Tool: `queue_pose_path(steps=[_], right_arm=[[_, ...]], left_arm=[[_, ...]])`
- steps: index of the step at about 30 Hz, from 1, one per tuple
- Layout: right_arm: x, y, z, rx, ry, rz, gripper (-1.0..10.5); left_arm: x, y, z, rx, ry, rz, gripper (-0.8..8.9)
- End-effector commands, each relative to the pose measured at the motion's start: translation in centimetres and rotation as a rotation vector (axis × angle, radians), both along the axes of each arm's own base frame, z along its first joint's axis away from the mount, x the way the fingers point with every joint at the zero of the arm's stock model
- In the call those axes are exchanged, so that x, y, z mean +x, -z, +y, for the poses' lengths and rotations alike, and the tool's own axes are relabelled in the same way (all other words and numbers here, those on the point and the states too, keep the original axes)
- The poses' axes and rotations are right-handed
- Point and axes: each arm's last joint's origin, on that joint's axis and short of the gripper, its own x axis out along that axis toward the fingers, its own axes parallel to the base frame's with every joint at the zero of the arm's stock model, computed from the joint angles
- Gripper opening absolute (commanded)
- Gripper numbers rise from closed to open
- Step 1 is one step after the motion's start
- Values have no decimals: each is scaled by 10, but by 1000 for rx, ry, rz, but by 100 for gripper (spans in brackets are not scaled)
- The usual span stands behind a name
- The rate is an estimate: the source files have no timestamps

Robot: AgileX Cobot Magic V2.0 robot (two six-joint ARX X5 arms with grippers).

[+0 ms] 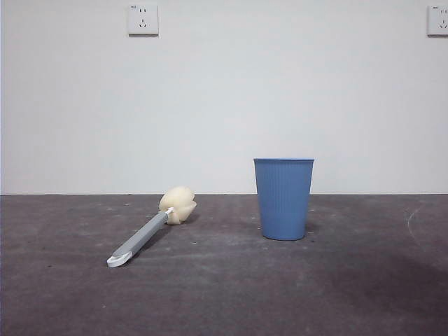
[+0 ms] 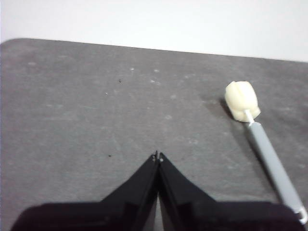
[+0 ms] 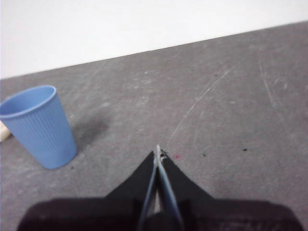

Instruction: Pick up the cup brush,pick up the cup,insert the brush into the cup,clean the cup,put the cup brush back,put the cup back to the fixed position on the table

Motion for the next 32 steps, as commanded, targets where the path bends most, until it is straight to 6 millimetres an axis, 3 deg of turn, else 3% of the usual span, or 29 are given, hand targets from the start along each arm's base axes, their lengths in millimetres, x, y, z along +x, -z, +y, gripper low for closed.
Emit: queue_pose_path(steps=[1,5,12,21,25,32], right_arm=[[1,3,1,88,-14,8,-17],[0,-7,3,157,-70,-8,-17],[-1,-41,5,178,-139,-27,-17],[11,-91,11,148,-326,137,-17],[16,-114,13,99,-408,229,-17],[17,-150,15,-35,-480,378,-16]], left_arm=[[0,0,-1,-83,34,5,-6],[-3,-9,-2,-105,56,14,-6],[-13,-40,-3,-123,105,20,-6],[-21,-93,-5,-174,163,21,-6],[-19,-113,-6,-137,207,112,-6],[-10,-131,-9,-99,322,310,-6]])
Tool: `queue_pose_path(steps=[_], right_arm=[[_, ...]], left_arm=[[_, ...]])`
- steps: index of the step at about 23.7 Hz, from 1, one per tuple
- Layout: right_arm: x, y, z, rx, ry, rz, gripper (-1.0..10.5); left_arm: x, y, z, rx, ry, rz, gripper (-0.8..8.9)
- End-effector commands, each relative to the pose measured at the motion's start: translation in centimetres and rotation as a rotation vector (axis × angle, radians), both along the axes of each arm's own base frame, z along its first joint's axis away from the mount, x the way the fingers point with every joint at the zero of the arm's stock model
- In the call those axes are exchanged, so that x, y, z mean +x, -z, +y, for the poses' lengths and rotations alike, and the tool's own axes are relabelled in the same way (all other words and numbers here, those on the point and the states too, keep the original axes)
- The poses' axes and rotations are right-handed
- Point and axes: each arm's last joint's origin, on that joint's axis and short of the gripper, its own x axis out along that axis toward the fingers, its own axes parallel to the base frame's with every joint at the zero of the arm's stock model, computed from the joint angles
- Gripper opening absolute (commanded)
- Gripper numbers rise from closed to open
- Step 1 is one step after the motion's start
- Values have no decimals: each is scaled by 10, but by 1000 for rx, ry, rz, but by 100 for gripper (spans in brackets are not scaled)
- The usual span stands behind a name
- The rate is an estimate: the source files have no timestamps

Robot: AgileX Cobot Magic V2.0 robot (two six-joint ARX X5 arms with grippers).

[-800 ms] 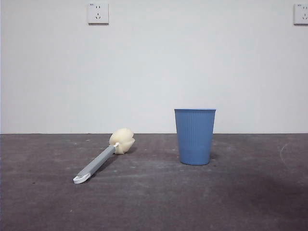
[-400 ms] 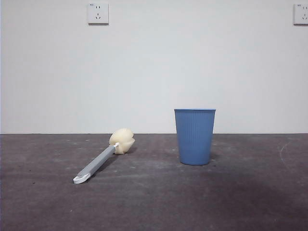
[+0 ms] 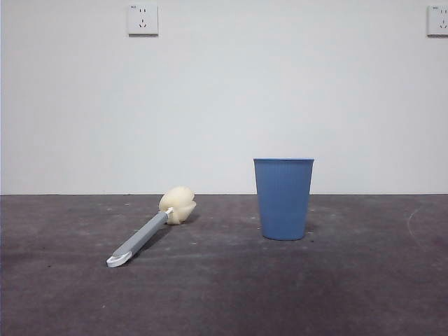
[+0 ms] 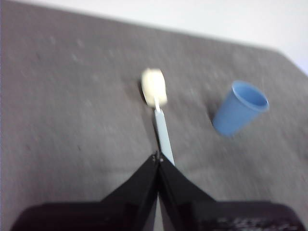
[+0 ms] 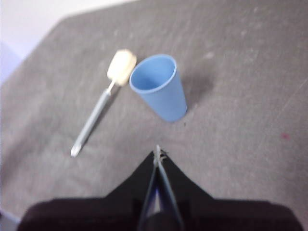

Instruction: Pick up the cup brush,pick up the cup,insert the brush into the cup,clean the cup,put the cup brush back,put the cup back to the fixed position on the table

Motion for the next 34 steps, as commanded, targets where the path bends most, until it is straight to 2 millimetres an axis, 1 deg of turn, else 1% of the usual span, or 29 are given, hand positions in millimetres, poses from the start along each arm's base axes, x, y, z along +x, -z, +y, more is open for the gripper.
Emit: queue_pose_path(steps=[1,4,7,10,13,17,20,21,22,23,24,25,28,32,34], right_arm=[[-2,-13,1,-90,-71,3,-16],[-3,-23,2,-120,-104,58,-16],[-4,-27,3,-130,-123,118,-16],[-4,-25,3,-145,-148,176,-16],[-3,-21,4,-146,-162,233,-16],[-3,-21,4,-146,-162,236,-11],[-3,-21,4,-146,-161,236,24],[-3,-21,4,-145,-161,234,126],[-3,-21,4,-143,-159,233,285],[-3,-21,4,-143,-159,233,464],[-3,-21,4,-141,-157,235,609],[-3,-21,4,-139,-155,237,637],[-3,-21,4,-139,-156,236,629],[-3,-21,5,-115,-157,242,627],[-2,-22,5,-93,-138,253,627]], left_arm=[[4,-5,-1,29,76,45,-6],[6,-9,-2,30,124,93,-6],[7,-12,-3,38,146,126,-6],[3,-12,-3,47,172,165,-6],[-1,-8,-4,57,198,214,-6],[-3,-6,-4,70,209,236,-6],[-3,-6,-4,70,209,235,3],[-3,-6,-4,69,209,235,33],[-3,-6,-4,66,206,237,162],[-3,-6,-4,60,202,240,372],[-3,-6,-4,51,196,246,579],[-3,-6,-4,48,199,247,642],[-3,-8,-5,21,237,229,637],[0,-11,-5,0,220,197,637],[5,-12,-5,-3,219,195,637]])
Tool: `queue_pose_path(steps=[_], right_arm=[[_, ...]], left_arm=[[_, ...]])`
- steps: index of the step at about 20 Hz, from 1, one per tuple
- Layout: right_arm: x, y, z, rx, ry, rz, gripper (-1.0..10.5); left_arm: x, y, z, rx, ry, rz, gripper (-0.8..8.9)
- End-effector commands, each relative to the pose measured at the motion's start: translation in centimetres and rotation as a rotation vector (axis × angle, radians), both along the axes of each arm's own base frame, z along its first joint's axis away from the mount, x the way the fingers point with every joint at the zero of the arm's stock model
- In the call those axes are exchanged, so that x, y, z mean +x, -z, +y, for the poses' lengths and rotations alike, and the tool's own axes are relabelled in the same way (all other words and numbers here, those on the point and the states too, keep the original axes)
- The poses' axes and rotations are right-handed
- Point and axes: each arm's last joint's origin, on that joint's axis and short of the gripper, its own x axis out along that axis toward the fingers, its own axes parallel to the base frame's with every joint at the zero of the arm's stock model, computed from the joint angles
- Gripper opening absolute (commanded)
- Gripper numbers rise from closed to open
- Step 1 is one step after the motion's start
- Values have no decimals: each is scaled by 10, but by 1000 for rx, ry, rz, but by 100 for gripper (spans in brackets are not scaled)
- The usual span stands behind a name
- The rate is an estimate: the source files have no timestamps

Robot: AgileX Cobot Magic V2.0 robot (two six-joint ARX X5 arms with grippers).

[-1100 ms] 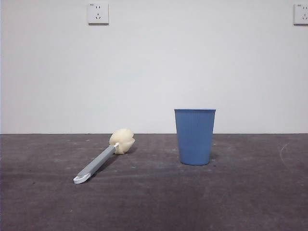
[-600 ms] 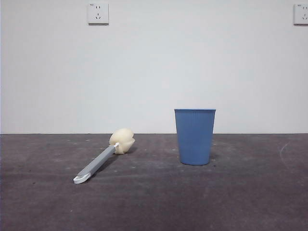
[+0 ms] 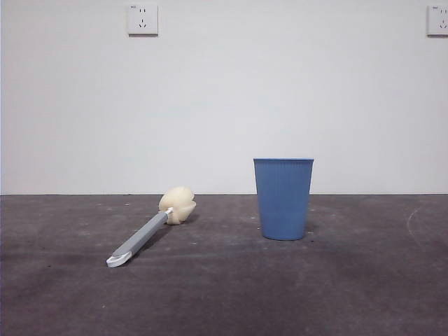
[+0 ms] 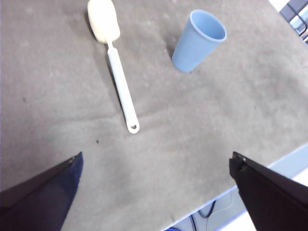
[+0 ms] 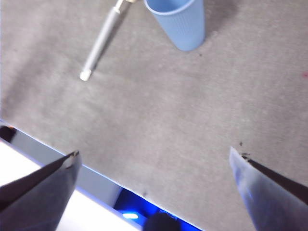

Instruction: Pick up the cup brush,pick up the cup,insert the brush into the cup,clean the cup,put the cup brush back,put the cup back to the fixed position on the table

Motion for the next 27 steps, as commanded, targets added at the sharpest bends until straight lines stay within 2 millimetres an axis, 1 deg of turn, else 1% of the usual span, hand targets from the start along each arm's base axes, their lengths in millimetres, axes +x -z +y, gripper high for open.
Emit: queue_pose_path(steps=[1,3,5,7,10,14,19,21,25,27], right_arm=[[1,-1,0,20,22,13,626],[3,0,0,19,22,19,626],[5,1,1,18,21,26,626],[7,2,1,16,19,33,626],[9,2,1,16,19,36,626],[10,2,1,17,20,32,626],[11,2,1,21,25,29,626],[11,2,1,21,26,30,626],[11,2,1,22,27,31,626],[11,1,1,23,27,28,626]], left_arm=[[7,0,-1,-16,-3,14,637],[18,2,-3,-21,12,39,637],[34,5,-9,-31,37,72,637],[53,9,-19,-29,57,96,637],[80,22,-43,44,38,138,637],[112,44,-82,181,-6,179,628],[153,46,-125,330,-37,183,627],[167,55,-136,362,-34,220,627],[181,90,-146,423,-50,321,626],[184,100,-149,437,-78,343,625]])
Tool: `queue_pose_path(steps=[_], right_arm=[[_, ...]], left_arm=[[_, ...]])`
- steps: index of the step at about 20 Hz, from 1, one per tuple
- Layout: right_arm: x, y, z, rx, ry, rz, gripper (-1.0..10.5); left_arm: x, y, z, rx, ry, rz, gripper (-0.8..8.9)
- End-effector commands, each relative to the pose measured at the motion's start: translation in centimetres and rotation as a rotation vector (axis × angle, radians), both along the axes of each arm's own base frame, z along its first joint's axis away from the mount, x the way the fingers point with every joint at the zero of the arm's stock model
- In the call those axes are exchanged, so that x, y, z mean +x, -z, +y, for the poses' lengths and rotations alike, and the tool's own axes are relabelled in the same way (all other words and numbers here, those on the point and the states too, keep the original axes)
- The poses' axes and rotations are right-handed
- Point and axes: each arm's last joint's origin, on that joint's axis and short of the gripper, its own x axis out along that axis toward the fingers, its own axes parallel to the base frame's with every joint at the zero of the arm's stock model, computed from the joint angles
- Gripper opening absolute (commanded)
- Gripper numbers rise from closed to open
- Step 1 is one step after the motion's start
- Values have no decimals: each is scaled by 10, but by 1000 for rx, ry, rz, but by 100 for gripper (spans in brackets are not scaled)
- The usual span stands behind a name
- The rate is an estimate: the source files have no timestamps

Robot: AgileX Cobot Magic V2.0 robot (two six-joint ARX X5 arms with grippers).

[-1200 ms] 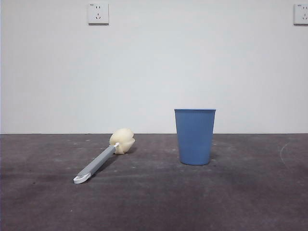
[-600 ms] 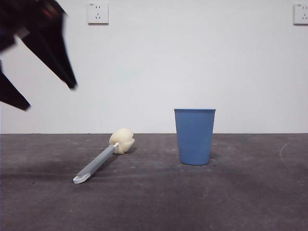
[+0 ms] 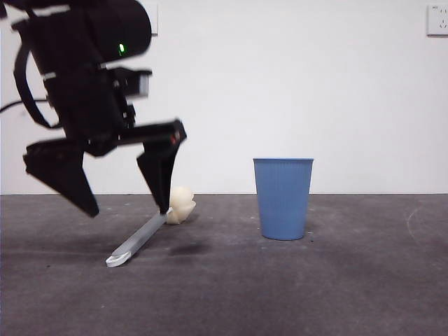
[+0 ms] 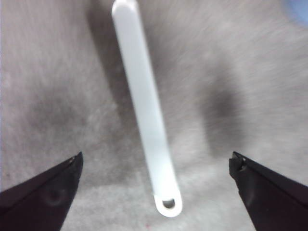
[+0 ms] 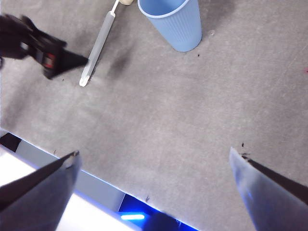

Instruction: Pick up the cup brush,pick up the cup,insert the brush into the cup,clean the cup,put the cup brush back,put the cup back to the fixed position on the table

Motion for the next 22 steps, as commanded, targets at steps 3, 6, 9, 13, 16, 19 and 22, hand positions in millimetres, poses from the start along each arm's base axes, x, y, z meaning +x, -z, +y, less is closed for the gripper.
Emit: queue_pose_path(steps=[3,6,9,13,16,19,22], right_arm=[[1,-1,0,5,2,-8,626],[1,-1,0,5,2,-10,626],[2,-2,0,6,3,-15,626],[2,-2,0,10,7,-18,626],[2,-2,0,11,7,-17,626],[2,-2,0,10,8,-18,626],[2,-2,0,10,8,-18,626]], left_arm=[[4,17,-7,15,-46,18,625],[5,29,-12,51,-50,39,625],[3,31,-16,73,-65,14,624],[2,33,-18,94,-69,14,500],[2,41,-20,98,-81,40,501],[1,45,-24,93,-91,48,499],[1,44,-26,84,-86,38,353]])
